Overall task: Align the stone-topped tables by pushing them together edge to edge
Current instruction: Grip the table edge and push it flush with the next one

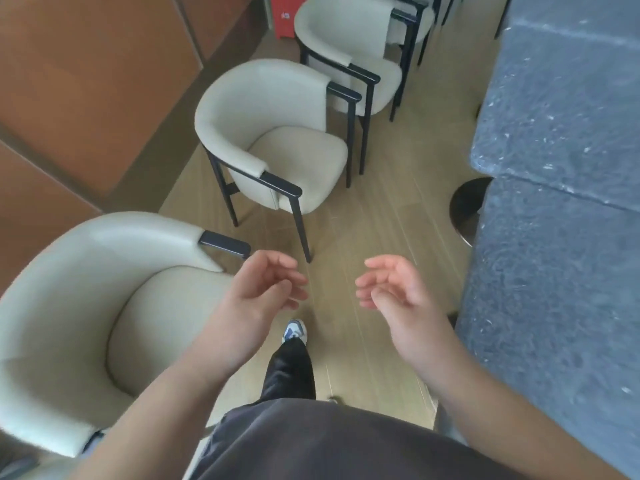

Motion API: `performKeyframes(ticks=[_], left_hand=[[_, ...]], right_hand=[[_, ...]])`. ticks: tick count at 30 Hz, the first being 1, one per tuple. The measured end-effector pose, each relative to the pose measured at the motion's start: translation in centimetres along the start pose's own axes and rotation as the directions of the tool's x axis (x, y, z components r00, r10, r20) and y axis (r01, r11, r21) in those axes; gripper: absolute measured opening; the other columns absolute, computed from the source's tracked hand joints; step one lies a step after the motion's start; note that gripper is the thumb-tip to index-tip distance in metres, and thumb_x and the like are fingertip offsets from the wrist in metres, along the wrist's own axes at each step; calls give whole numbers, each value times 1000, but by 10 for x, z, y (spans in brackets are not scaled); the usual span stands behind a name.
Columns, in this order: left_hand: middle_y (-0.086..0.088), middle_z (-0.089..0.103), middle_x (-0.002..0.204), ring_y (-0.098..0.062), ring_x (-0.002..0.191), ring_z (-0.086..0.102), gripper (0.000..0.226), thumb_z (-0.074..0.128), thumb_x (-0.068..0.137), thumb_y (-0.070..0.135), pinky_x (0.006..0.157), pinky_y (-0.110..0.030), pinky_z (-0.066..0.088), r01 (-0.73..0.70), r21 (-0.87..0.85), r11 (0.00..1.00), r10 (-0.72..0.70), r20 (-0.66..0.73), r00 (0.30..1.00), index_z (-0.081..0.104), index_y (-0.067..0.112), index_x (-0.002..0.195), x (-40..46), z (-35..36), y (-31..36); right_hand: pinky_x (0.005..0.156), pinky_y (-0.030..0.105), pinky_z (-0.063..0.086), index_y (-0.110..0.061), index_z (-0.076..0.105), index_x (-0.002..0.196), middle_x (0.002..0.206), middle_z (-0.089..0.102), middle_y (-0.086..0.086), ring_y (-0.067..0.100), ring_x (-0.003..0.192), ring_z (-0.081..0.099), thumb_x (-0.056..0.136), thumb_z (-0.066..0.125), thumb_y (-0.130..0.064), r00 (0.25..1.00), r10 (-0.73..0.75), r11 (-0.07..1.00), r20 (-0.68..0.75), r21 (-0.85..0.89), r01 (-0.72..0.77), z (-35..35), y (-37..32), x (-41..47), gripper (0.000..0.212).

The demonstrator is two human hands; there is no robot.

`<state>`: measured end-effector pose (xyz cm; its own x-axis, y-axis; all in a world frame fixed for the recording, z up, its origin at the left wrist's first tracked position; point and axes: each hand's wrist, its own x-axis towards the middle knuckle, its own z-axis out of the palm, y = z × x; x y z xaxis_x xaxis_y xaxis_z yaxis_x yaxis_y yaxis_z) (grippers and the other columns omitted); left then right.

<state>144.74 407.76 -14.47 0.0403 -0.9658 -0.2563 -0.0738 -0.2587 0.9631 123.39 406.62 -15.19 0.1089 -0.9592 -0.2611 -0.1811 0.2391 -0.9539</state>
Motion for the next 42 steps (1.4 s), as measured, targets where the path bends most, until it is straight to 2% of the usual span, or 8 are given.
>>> performKeyframes(ticks=[5,10,13,19,27,33,38,42], left_hand=[[-2,72,95,-17,84,69,28,44,99,-11,76,-32,57,-26,37,999,21,153,988,59,7,113,97,2,16],[-5,73,97,-18,88,71,29,43,99,-9,80,-33,58,-22,56,998,9,228,974,61,11,112,200,-13,51],[-6,74,93,-18,85,72,31,41,98,-12,83,-39,56,-33,83,996,9,269,963,61,10,109,258,-14,75],[-7,73,89,-12,77,71,31,40,97,-14,74,-27,58,-62,128,990,4,413,911,60,6,109,330,22,103],[-2,74,94,-16,85,72,30,43,98,-9,79,-32,60,-94,201,975,-51,618,784,62,12,110,396,119,120],[-9,72,94,-18,83,71,30,41,97,-13,78,-32,58,-130,234,964,-64,672,738,59,6,111,451,211,145],[0,74,89,-18,82,71,29,42,97,-12,77,-32,59,-161,279,947,-92,712,696,60,7,110,486,280,152],[1,74,90,-18,84,71,31,41,97,-9,78,-34,59,-121,337,934,-190,753,630,61,11,108,496,334,145]], right_hand=[[86,23,53,-26,58,113,96,70,-10,7,89,68,96,46,5,989,35,999,-140,-2,-35,-1,-9,59,37],[93,46,56,-24,58,111,94,70,-7,17,89,69,94,43,9,958,60,998,-281,14,-59,0,-37,137,40],[91,44,57,-24,59,111,95,70,-8,12,88,69,93,43,10,937,59,997,-344,62,-40,1,-52,177,41],[85,39,58,-18,58,108,89,68,-3,13,83,67,89,41,19,866,100,988,-491,150,-29,-17,-60,222,45],[87,37,57,-18,59,108,89,70,-7,20,86,68,89,42,18,752,165,966,-638,259,8,-94,-51,260,44],[87,38,56,-15,59,110,93,69,0,19,87,67,89,39,18,697,243,924,-674,380,45,-173,-30,302,44],[85,38,56,-15,59,107,93,67,3,18,85,66,89,37,19,675,286,890,-680,450,77,-231,-19,330,44],[85,37,56,-17,59,108,97,67,5,18,86,66,90,37,17,600,341,858,-723,500,115,-262,-5,327,44]])
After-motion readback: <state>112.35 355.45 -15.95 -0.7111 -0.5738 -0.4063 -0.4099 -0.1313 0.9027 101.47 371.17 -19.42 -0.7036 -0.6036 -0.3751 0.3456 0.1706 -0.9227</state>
